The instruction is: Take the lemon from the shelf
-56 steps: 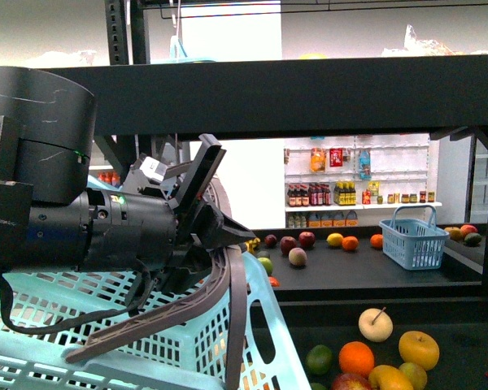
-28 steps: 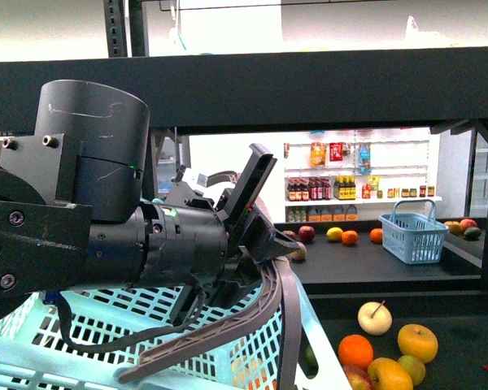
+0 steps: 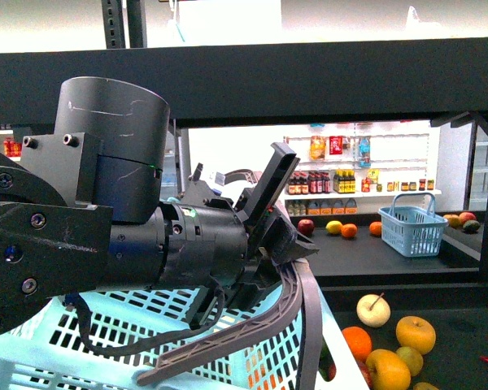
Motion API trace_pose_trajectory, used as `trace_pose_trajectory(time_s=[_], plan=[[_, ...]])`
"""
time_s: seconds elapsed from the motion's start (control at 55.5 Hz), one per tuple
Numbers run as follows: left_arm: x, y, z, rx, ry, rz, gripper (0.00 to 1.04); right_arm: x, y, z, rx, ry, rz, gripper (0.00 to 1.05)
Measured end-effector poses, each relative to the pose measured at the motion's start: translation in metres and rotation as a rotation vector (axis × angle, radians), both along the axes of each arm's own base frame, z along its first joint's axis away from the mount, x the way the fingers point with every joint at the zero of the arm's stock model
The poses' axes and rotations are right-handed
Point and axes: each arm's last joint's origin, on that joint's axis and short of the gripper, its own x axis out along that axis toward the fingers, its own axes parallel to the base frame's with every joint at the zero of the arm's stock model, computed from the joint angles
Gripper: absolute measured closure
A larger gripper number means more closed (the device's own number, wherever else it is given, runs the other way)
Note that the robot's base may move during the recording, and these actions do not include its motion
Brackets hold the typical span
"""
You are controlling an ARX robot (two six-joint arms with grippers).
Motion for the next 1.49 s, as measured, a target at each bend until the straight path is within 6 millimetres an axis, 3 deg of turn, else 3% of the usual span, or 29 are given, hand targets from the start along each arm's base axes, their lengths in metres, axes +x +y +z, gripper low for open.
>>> trace_pose_trajectory(time_s=[0.072,0.288,0.54,0.702,0.918,1.242,1.494], plan=[[0.0,0.0,0.0,0.001,0.0,0.004,0.93,0.023,-0.001,-0.007,0.03,0.066,0.017,0.07],[0.0,0.0,0.0,0.003,-0.002,0.002,0.93,0.088,0.0,-0.057,0.075,0.361,-0.026,0.07],[0.0,0.0,-0.001,0.002,-0.001,-0.001,0.93,0.142,0.015,-0.087,-0.041,0.421,0.038,0.07],[0.0,0.0,-0.001,0.003,-0.002,0.0,0.93,0.163,0.021,-0.102,-0.189,0.381,0.256,0.07],[0.0,0.0,-0.001,0.003,-0.001,-0.001,0.93,0.186,0.013,-0.108,-0.366,0.396,0.483,0.07],[0.0,0.0,-0.001,0.004,-0.002,0.001,0.93,0.205,0.022,-0.126,-0.52,0.386,0.917,0.07],[0.0,0.0,-0.001,0.004,-0.002,0.001,0.93,0.227,0.003,-0.149,-0.618,0.427,1.076,0.07]])
